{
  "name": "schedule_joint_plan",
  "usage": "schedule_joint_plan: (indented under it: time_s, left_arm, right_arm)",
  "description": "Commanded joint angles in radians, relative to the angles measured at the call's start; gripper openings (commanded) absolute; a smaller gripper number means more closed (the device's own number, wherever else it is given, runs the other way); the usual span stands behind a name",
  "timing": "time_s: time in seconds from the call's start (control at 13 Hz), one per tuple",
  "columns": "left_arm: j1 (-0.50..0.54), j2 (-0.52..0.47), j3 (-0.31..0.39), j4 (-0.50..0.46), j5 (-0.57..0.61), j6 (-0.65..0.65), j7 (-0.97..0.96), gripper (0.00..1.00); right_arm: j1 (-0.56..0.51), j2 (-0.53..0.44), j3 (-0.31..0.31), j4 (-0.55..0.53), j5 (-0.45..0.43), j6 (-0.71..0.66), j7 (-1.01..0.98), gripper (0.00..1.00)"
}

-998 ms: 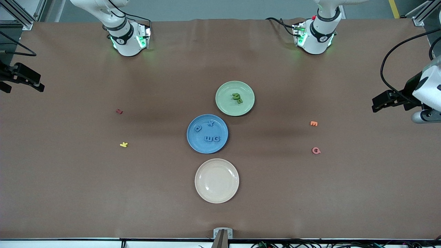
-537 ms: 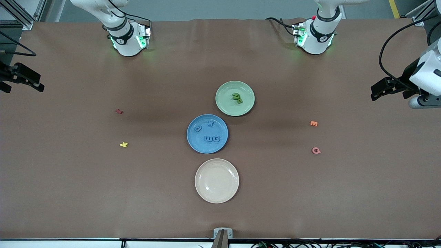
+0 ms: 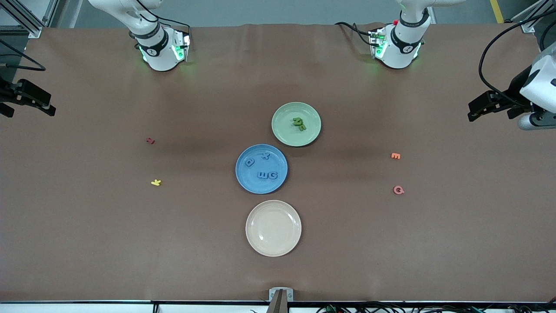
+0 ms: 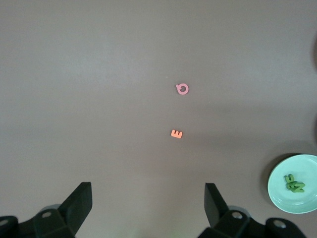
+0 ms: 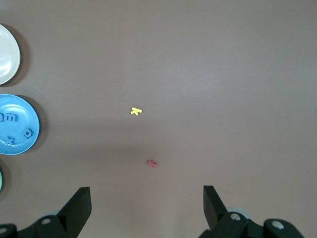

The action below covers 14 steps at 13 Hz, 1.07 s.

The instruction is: Sort letters by color into matching plates

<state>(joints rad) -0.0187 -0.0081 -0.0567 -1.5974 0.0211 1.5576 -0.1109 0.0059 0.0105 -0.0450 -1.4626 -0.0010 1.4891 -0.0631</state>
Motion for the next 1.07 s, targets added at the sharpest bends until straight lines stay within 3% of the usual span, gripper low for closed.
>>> schedule_joint_plan:
  time_s: [0.0,1.0]
  left_arm:
    - [-0.009,-0.061,0.003,-0.064,-0.016,-0.005,0.023,1.00]
    - [-0.009,-0.078,-0.023,-0.047,-0.016,-0.022,0.027,1.00]
  right_arm:
    - [-0.020,0.008,0.014,0.021,-0.008,-0.007,0.000,1.00]
    - [-0.020,0.008,0.014,0.021,-0.011,-0.007,-0.006,1.00]
